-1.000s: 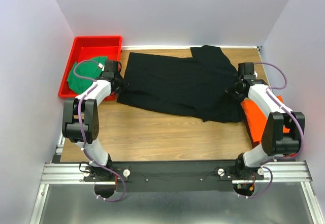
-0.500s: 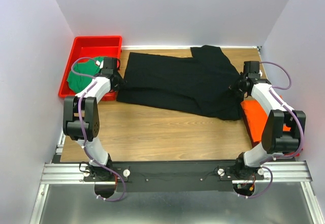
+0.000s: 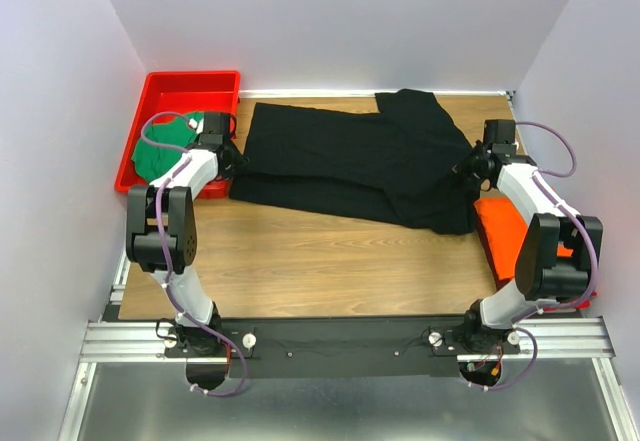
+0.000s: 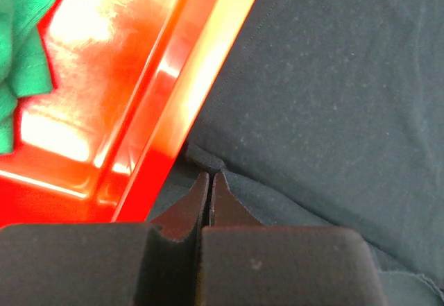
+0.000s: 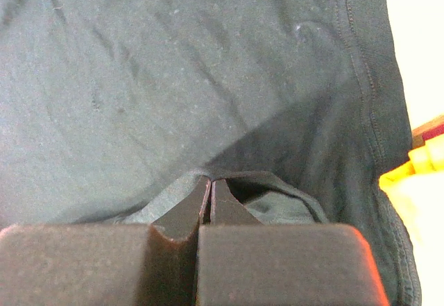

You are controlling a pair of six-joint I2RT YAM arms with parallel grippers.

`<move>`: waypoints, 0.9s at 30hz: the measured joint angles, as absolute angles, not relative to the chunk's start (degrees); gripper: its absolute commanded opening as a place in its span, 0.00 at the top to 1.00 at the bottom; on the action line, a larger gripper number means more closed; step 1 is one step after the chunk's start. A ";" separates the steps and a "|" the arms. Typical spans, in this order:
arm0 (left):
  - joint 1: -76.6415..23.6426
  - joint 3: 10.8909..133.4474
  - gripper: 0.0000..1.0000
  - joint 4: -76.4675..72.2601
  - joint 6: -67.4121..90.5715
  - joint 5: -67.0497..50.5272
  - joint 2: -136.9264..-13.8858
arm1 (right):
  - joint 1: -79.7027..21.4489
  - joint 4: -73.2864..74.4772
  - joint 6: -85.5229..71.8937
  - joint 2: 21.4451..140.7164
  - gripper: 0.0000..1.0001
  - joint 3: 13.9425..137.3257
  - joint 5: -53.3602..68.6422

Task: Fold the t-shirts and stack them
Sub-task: Fold the tshirt

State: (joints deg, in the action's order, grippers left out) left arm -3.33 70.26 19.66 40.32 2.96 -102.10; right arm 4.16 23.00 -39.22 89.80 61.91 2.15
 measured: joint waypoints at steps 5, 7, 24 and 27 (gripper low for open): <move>-3.33 70.87 1.00 19.40 39.64 2.90 -104.22 | 4.54 22.48 -39.55 91.20 0.99 62.43 2.46; -3.33 71.29 1.00 19.40 39.20 2.74 -105.10 | 4.62 22.33 -39.62 91.50 0.99 62.46 2.48; -3.31 72.93 1.00 19.29 37.45 2.39 -107.07 | 5.78 21.98 -39.59 91.64 0.99 62.46 2.68; -3.31 73.67 1.00 19.46 37.32 2.37 -107.07 | 5.87 21.96 -39.59 91.64 0.99 62.46 2.90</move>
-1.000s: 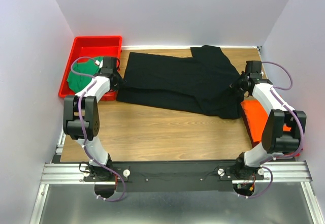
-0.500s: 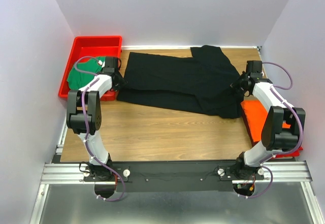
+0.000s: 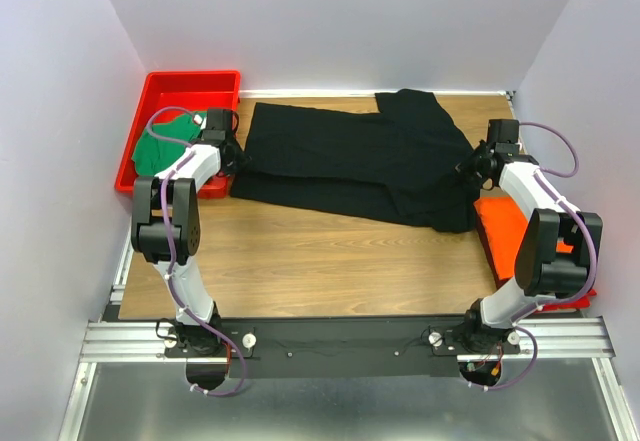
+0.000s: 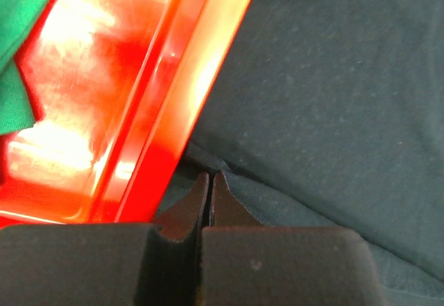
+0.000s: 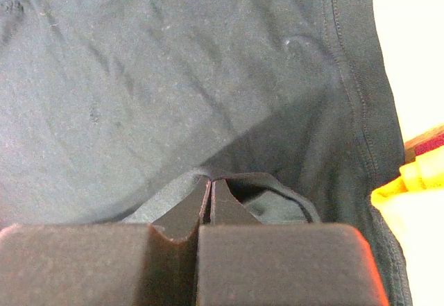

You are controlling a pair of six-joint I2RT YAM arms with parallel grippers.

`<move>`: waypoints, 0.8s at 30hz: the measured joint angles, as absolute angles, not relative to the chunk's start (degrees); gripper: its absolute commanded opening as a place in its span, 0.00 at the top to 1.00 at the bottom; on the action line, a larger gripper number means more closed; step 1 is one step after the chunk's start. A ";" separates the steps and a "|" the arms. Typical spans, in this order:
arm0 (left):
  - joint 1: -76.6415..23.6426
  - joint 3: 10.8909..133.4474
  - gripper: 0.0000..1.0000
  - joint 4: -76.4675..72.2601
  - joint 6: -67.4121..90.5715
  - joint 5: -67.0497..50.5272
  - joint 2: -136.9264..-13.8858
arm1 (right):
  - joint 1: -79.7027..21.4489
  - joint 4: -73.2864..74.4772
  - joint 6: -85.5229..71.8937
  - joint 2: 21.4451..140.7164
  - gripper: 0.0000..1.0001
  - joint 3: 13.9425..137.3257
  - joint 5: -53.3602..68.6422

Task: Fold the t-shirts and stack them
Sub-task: Fold the tshirt

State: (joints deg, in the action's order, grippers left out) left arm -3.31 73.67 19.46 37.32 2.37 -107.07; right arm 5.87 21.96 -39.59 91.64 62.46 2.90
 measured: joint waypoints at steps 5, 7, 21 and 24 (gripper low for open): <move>-3.33 75.35 1.00 19.44 37.08 2.31 -107.44 | 6.13 21.93 -39.59 91.64 0.99 62.46 2.96; -3.33 75.61 1.00 19.38 37.01 2.09 -107.81 | 6.13 21.91 -39.59 91.64 0.99 62.46 2.96; -3.49 75.94 0.18 17.47 34.92 -2.70 -107.04 | 6.57 20.62 -38.81 92.05 0.20 61.87 2.96; -3.51 73.47 0.18 17.19 34.92 -2.70 -103.33 | 6.61 20.53 -38.50 91.72 0.20 61.76 2.98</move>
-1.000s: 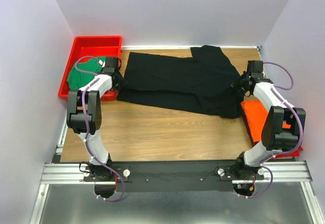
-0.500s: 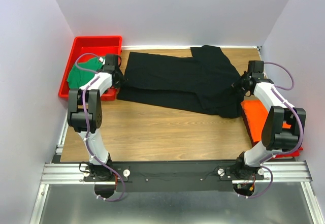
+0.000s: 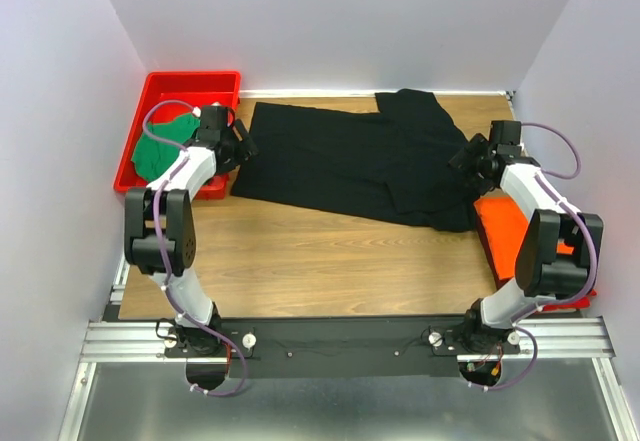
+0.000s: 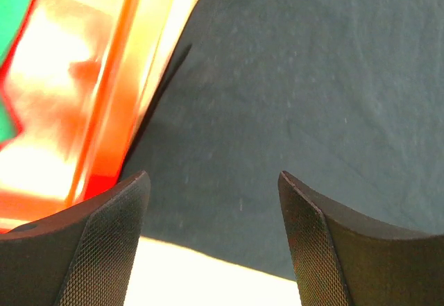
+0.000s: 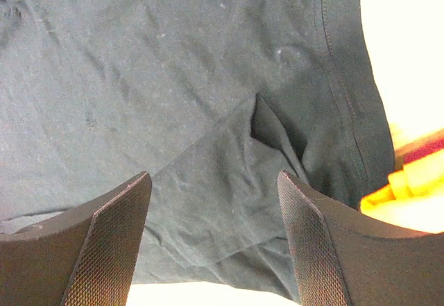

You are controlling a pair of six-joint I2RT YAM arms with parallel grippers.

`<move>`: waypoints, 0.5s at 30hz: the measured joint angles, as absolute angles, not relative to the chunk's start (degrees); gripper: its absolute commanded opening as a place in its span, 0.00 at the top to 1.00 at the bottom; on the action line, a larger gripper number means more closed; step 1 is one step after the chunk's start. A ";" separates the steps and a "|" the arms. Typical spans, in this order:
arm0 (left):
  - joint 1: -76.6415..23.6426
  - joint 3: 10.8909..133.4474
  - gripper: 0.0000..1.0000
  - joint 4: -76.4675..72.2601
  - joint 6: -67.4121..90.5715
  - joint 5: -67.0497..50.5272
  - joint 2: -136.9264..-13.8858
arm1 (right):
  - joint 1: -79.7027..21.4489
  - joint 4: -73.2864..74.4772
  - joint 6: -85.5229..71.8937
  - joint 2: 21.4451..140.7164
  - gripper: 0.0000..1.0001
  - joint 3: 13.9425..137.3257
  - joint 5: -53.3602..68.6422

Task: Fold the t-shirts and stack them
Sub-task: Fold the tshirt

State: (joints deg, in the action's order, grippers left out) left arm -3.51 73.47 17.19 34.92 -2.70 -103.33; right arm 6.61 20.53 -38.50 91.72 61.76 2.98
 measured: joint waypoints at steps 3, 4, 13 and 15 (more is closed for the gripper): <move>-3.75 70.63 0.20 17.15 35.11 -2.66 -100.12 | 6.17 20.36 -38.33 90.13 0.21 60.77 2.94; -3.97 69.49 0.21 17.08 35.31 -2.63 -99.00 | 5.96 20.38 -38.28 89.43 0.22 60.27 2.94; -7.94 63.22 0.26 17.30 34.35 -3.81 -93.95 | -2.63 19.38 -38.48 81.97 0.34 50.68 2.26; -8.36 63.26 0.26 17.43 33.28 -4.27 -93.30 | -2.92 19.66 -38.70 81.62 0.35 48.71 1.96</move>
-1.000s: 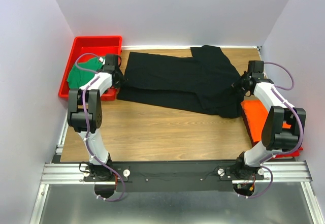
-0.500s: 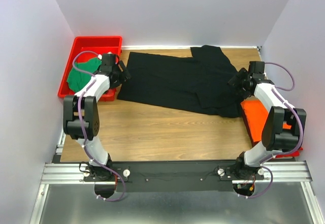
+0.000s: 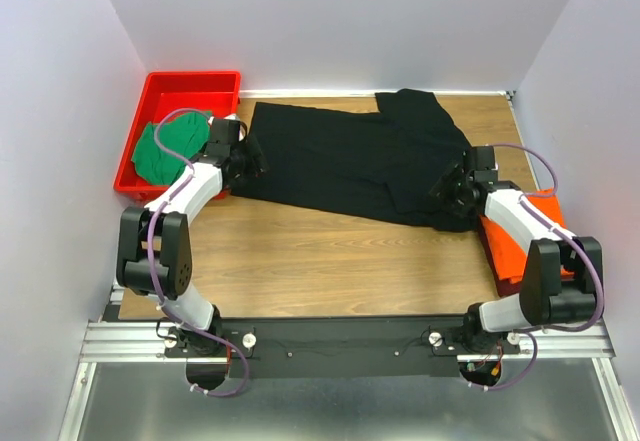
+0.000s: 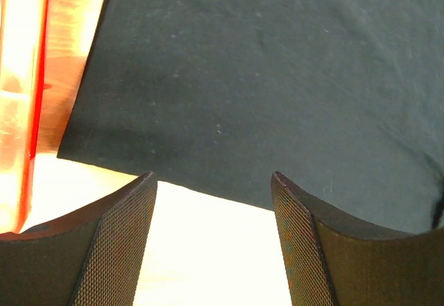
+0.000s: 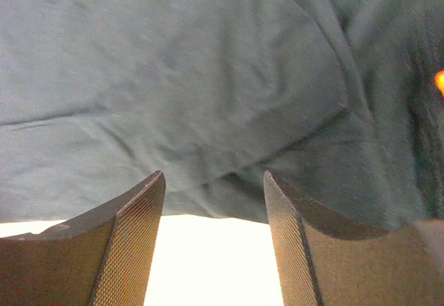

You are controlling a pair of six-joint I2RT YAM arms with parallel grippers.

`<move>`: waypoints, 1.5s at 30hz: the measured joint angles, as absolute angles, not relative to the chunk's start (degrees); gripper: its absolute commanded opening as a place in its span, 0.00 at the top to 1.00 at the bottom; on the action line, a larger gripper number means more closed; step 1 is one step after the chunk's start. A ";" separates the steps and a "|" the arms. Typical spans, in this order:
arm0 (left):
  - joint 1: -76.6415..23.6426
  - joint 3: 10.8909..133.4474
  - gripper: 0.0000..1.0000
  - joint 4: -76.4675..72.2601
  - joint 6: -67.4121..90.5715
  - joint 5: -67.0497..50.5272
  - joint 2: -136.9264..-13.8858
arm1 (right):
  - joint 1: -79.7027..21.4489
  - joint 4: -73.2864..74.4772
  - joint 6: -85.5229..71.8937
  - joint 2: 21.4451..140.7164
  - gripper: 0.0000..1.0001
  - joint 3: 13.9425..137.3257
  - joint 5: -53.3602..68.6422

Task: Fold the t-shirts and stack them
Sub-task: Fold the tshirt

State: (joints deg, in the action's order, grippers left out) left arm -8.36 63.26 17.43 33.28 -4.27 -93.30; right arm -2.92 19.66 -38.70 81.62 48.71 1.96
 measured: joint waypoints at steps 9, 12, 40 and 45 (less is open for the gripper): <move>-9.21 65.04 0.26 18.39 28.97 -4.14 -92.05 | -2.94 19.62 -39.40 84.73 0.35 46.33 -2.09; -9.28 64.75 0.26 18.55 29.45 -2.98 -92.05 | -2.94 19.64 -39.48 84.93 0.35 45.52 -4.45; -13.13 58.67 0.63 18.22 48.51 17.82 -99.44 | -1.41 18.48 -37.63 86.94 0.34 44.95 -7.88; -15.09 59.72 0.94 18.31 49.76 21.19 -100.95 | -1.26 18.52 -37.43 86.80 0.34 44.95 -7.53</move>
State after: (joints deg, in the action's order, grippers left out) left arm -15.09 59.72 18.31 49.76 21.19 -100.95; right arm -1.26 18.52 -37.43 86.80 44.95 -7.53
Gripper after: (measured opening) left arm 0.160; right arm 0.659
